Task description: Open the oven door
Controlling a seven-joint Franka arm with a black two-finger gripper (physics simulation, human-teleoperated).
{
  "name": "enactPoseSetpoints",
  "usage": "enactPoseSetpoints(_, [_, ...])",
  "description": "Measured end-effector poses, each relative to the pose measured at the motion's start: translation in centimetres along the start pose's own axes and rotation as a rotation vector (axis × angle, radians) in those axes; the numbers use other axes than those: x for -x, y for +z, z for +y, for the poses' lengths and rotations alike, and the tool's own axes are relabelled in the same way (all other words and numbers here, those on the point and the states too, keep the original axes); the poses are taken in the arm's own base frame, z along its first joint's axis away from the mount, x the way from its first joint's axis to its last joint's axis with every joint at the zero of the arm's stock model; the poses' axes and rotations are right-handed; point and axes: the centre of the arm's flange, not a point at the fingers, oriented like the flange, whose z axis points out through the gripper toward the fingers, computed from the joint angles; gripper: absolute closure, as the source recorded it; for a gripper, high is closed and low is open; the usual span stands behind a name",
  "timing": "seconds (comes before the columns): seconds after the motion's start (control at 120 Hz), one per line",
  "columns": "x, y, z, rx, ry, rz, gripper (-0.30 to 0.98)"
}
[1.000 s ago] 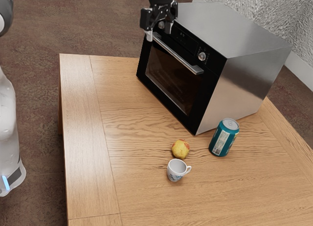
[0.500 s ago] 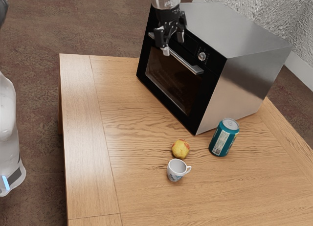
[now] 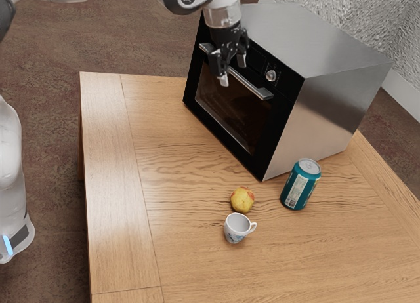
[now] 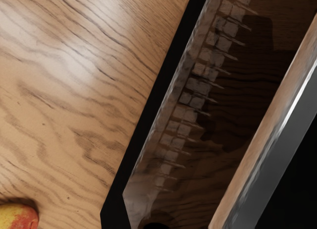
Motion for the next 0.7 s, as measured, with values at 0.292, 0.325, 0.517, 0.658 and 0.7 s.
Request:
enactPoseSetpoints(0.292, [-0.7, 1.8, -0.3, -0.015, -0.010, 0.007, 0.00])
enactPoseSetpoints(0.325, [-0.7, 1.9, -0.4, -0.016, -0.011, 0.008, 0.00])
enactPoseSetpoints(0.517, [-1.5, 1.8, -0.7, -0.016, -0.018, 0.007, 0.00])
enactPoseSetpoints(0.658, [-2.7, 1.6, -1.3, -0.016, -0.031, 0.008, 0.00])
enactPoseSetpoints(0.7, [-3.1, 1.5, -1.4, -0.015, -0.036, 0.008, 0.00])
